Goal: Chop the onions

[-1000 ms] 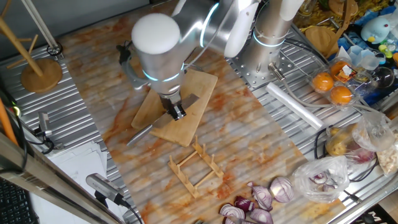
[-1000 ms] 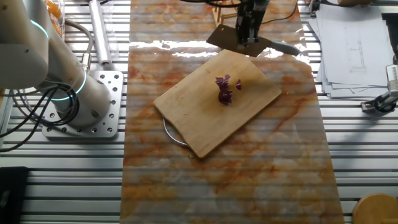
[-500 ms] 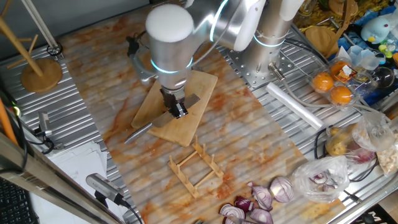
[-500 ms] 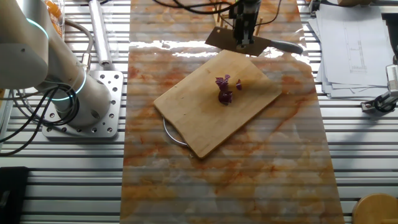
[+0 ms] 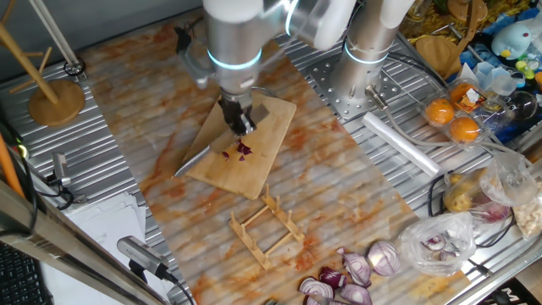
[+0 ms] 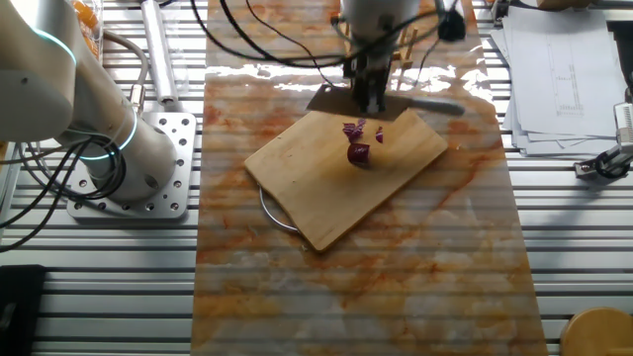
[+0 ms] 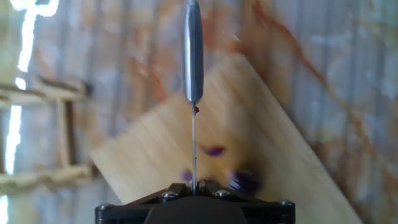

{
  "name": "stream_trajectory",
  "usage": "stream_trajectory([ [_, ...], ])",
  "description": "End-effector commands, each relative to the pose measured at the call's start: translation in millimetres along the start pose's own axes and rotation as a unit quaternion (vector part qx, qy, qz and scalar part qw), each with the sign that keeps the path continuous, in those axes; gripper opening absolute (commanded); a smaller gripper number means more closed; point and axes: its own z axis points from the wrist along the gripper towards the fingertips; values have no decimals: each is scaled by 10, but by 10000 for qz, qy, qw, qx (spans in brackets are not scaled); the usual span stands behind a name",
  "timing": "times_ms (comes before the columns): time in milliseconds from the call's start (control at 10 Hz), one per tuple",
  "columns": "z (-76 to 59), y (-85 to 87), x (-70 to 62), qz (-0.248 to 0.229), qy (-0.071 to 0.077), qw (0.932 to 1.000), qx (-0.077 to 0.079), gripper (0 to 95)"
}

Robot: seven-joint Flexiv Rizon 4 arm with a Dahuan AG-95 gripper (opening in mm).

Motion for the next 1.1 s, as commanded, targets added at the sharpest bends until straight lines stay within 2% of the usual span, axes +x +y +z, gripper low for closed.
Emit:
stream_trajectory([
  [100, 67, -180, 135, 257, -22, 9996, 100, 0],
  [200, 121, -269, 180, 319, -60, 9994, 109, 0],
  [400, 153, -310, 191, 401, -88, 9991, 120, 0],
  [500, 157, -312, 191, 369, -77, 9993, 75, 0],
  [600, 157, -314, 192, 278, 16, 9996, -94, 0],
  [1100, 218, -319, 180, 236, 12, 9997, -87, 0],
])
